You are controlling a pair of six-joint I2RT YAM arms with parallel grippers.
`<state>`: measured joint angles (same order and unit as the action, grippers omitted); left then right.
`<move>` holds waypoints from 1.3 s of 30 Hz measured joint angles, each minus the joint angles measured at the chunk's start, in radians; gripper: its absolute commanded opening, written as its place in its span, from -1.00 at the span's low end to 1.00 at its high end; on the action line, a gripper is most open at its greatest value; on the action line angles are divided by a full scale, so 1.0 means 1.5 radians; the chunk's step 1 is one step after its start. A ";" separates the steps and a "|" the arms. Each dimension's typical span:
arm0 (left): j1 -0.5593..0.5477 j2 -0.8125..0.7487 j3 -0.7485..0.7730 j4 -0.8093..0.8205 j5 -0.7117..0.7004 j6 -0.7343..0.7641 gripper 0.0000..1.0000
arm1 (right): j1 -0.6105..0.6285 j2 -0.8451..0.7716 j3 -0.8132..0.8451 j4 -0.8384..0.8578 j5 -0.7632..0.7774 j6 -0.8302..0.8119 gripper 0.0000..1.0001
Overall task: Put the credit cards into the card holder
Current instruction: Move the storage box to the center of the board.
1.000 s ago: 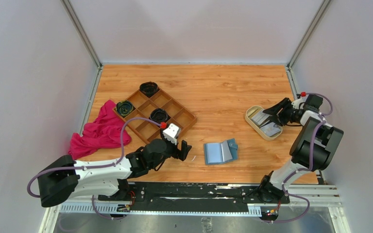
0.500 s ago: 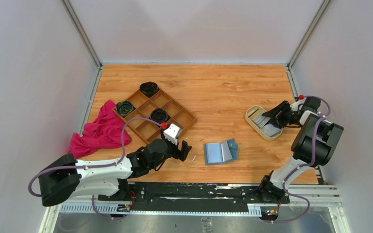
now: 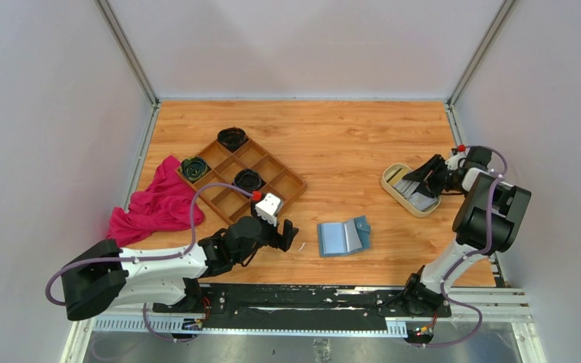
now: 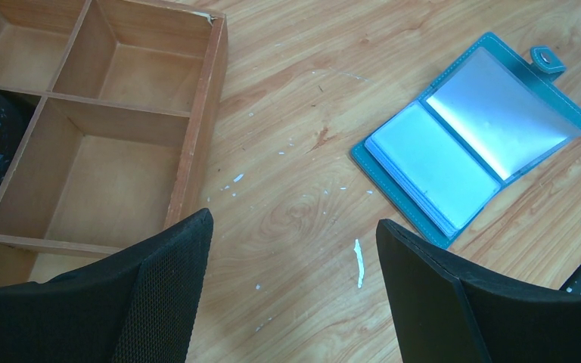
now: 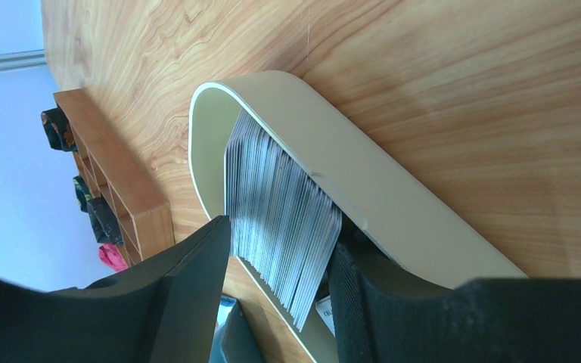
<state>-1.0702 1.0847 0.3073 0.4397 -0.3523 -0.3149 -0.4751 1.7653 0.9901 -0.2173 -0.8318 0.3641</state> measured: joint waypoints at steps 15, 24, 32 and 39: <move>0.000 0.000 0.000 0.000 0.000 0.000 0.69 | -0.002 -0.070 -0.011 -0.011 0.014 -0.021 -0.07; 0.000 0.000 0.000 0.000 0.000 0.000 0.69 | -0.008 -0.070 -0.013 -0.021 0.013 -0.033 -0.44; 0.000 0.000 0.000 0.000 0.000 0.000 0.69 | -0.022 -0.067 -0.017 -0.026 0.012 -0.042 -0.82; 0.000 0.002 0.001 0.000 0.000 0.000 0.69 | -0.032 -0.065 -0.018 -0.027 0.008 -0.047 -1.00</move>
<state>-1.0702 1.0878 0.3080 0.4397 -0.3519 -0.3153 -0.5224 1.6676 0.9630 -0.2573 -0.8200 0.2939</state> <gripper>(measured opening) 0.843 0.011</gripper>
